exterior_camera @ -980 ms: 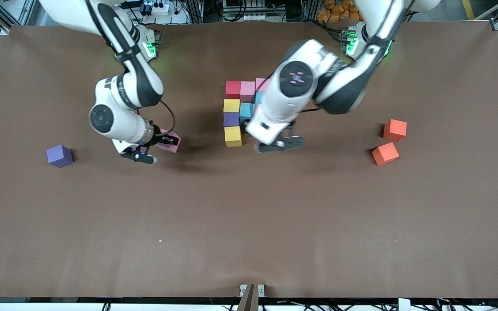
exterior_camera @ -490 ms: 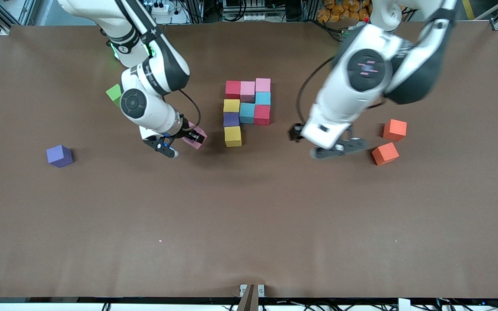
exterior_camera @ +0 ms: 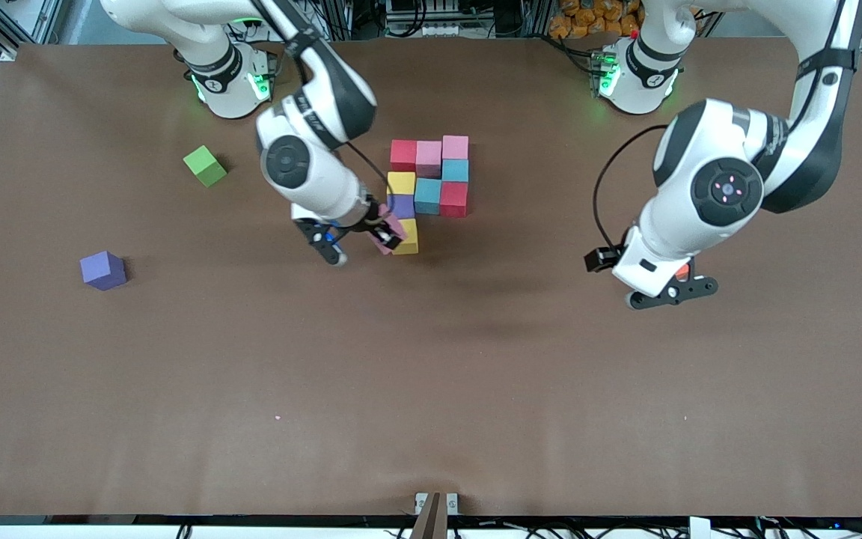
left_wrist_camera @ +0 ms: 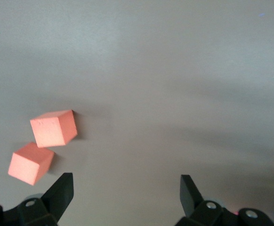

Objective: Form number 2 with 11 blocks

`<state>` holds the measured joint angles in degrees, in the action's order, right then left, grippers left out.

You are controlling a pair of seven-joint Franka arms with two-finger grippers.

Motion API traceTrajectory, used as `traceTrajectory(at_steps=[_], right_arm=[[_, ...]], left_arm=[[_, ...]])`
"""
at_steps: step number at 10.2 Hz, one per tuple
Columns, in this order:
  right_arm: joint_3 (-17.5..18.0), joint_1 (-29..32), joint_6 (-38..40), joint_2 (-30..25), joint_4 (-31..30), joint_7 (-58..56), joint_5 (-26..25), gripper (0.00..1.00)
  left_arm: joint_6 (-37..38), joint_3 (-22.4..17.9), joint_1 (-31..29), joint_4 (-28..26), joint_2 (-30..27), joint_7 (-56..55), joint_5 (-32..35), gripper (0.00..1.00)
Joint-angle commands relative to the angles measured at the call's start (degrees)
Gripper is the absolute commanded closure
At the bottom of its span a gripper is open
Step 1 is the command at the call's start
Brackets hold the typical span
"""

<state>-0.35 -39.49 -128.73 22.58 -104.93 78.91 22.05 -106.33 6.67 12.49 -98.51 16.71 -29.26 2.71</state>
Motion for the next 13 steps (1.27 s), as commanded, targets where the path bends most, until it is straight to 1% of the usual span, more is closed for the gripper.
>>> traceTrajectory(at_steps=[1, 2, 4, 5, 6, 7, 8, 10, 13], right_arm=[[-0.44, -1.90, 0.59, 7.46, 8.93, 9.47, 1.06, 0.63], [-0.44, -2.17, 0.50, 9.13, 11.31, 12.21, 1.06, 0.63], [-0.44, -3.22, 0.41, 12.65, 15.27, 17.66, 0.98, 0.63], [-0.52, -3.74, -0.37, 14.32, 16.42, 20.29, 0.89, 0.63], [-0.53, -4.36, -3.16, 15.03, 16.60, 23.37, 0.89, 0.63], [-0.53, -4.54, -4.67, 15.21, 16.17, 25.66, 1.06, 0.63], [-0.53, -5.06, -4.77, 15.91, 15.99, 27.77, 0.89, 0.63], [-0.61, -6.82, -5.03, 16.44, 13.72, 28.14, 0.28, 0.63], [-0.88, -8.66, -5.12, 16.27, 10.90, 29.71, 0.01, 0.64]], left_arm=[[-2.30, -2.96, -0.63, -7.20, -4.40, 4.11, 1.15, 0.00], [-2.65, -4.03, -1.93, -9.05, -4.93, 5.78, 0.72, 0.00], [-5.10, -4.12, -3.00, -11.95, -4.85, 6.76, 0.54, 0.00], [-8.24, -4.12, -3.52, -14.40, -4.67, 6.76, 0.54, 0.00], [-12.45, -4.12, -3.88, -18.00, -4.84, 6.76, 0.54, 0.00], [-16.32, -4.21, -3.97, -21.25, -4.93, 6.85, 0.54, 0.00], [-18.19, -4.39, -4.14, -22.76, -4.93, 6.85, 0.54, 0.00], [-19.34, -4.56, -4.23, -23.83, -4.41, 6.85, 0.54, 0.00], [-25.66, -5.61, -4.23, -27.34, -3.53, 8.94, 0.80, 0.00]])
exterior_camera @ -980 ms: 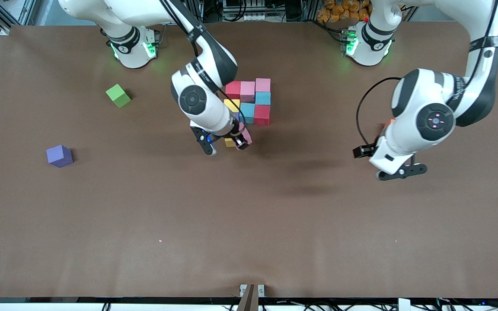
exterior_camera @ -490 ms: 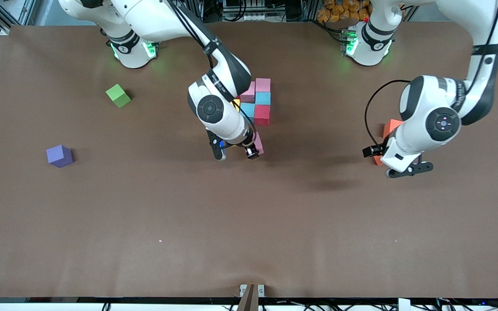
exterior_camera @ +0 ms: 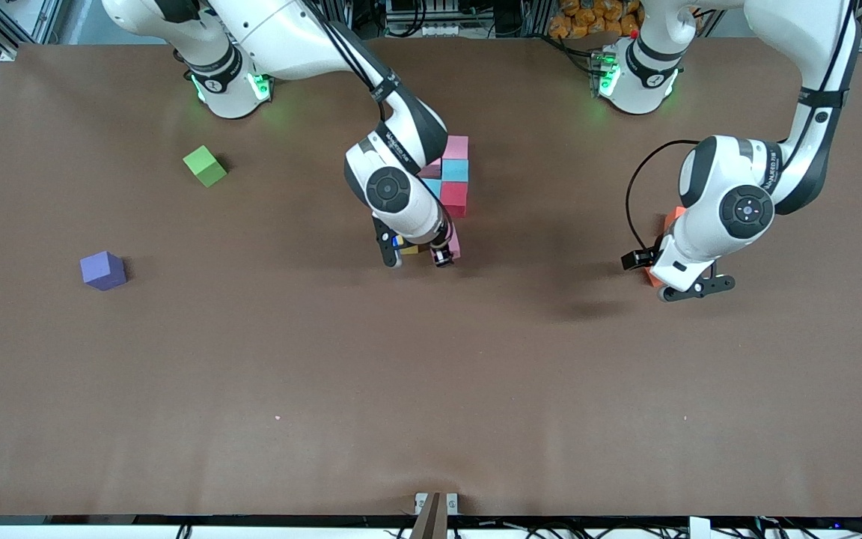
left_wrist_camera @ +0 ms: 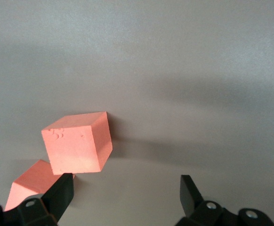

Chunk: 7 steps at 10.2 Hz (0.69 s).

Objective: Form number 2 with 11 blocks

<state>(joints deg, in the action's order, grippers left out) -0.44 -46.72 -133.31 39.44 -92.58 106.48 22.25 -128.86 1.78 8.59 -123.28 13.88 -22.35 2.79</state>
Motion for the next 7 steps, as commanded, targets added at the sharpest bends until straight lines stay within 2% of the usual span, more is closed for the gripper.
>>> traceTrajectory(at_steps=[1, 4, 7], right_arm=[[-0.88, -1.88, -0.55, -0.77, -2.59, 2.42, -0.28, 0.64], [-1.05, -2.33, -0.55, -1.30, -5.41, 2.33, -2.55, 0.64], [-2.28, -2.06, -0.11, -2.09, -5.59, 2.33, -2.74, 0.64]], left_arm=[[-4.19, -1.77, -0.33, -3.11, -0.52, 4.05, 0.72, 0.00], [-6.40, -3.53, -0.33, -3.90, 0.18, 6.35, 0.72, 0.00], [-9.30, -4.41, -0.33, -4.25, 2.73, 6.53, 0.98, 0.00]])
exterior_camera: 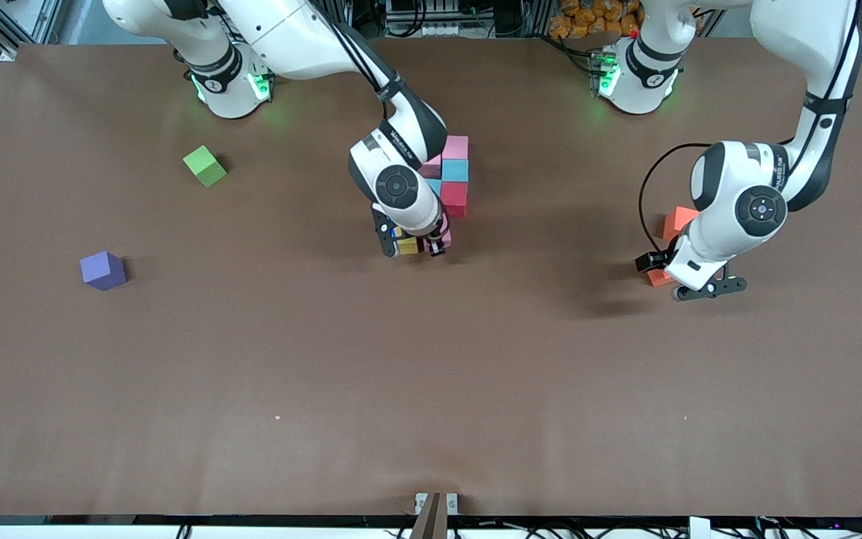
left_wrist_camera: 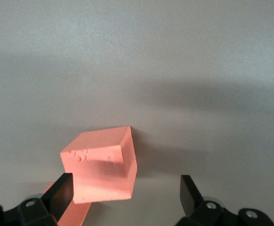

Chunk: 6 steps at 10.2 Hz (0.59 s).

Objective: Form number 2 with 11 blocks

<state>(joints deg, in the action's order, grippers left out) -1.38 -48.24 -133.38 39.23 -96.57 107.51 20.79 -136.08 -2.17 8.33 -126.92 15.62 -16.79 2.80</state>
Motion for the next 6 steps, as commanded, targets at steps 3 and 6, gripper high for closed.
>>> traceTrajectory(at_steps=[3, 6], right_arm=[[-1.44, -0.54, -0.04, -2.14, -2.04, 1.48, -1.28, 0.64], [-1.96, -0.89, -0.30, -2.05, -2.66, 2.52, -1.28, 0.32]], left_arm=[[-2.35, -0.81, -0.15, -1.31, 1.69, 2.02, 1.07, 0.00], [-1.65, -2.91, -0.15, -1.49, 0.82, 5.17, 1.07, 0.00]])
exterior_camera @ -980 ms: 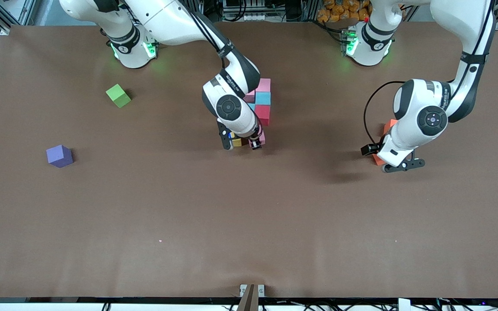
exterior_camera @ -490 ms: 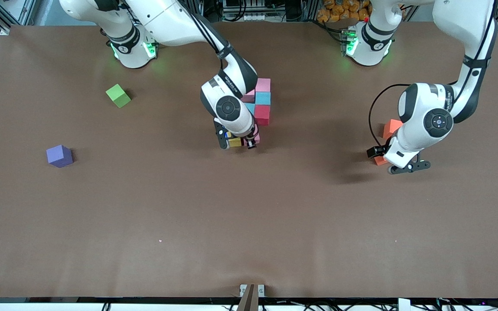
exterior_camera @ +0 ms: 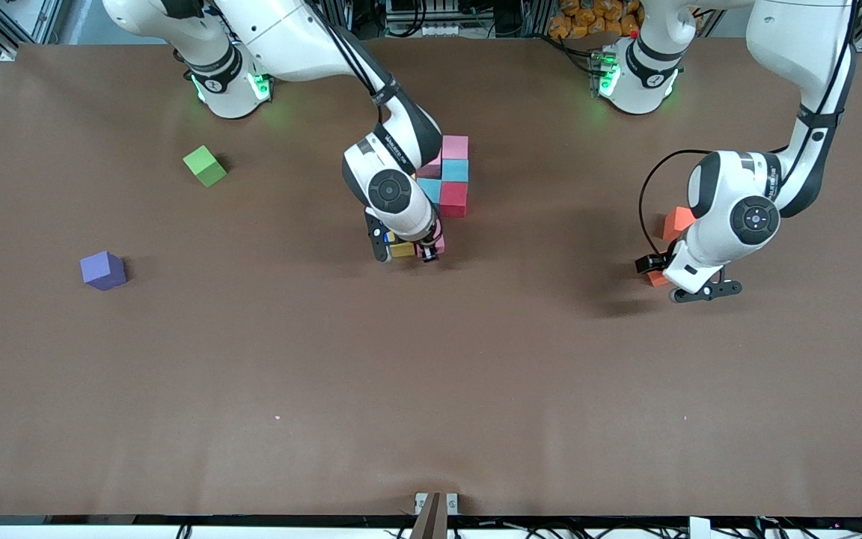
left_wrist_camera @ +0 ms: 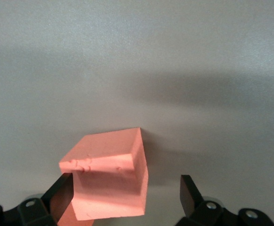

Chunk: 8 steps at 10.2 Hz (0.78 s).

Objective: Form number 2 with 11 blocks

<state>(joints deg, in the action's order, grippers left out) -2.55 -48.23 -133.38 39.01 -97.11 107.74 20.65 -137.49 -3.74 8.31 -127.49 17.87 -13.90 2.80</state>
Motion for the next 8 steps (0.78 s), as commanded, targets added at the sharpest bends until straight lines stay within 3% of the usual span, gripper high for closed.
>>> traceTrajectory(at_steps=[1, 8], right_arm=[[-0.78, -0.90, -0.21, -1.92, -2.12, 2.47, -1.14, 0.00], [-0.78, 0.07, 1.45, -7.98, -1.51, 2.30, -1.05, 0.00]], left_arm=[[-0.15, -1.97, -0.14, -1.18, -1.52, 4.39, 1.07, 0.00], [-0.24, -3.20, -0.14, -1.09, 1.11, 7.40, 0.28, 0.00]])
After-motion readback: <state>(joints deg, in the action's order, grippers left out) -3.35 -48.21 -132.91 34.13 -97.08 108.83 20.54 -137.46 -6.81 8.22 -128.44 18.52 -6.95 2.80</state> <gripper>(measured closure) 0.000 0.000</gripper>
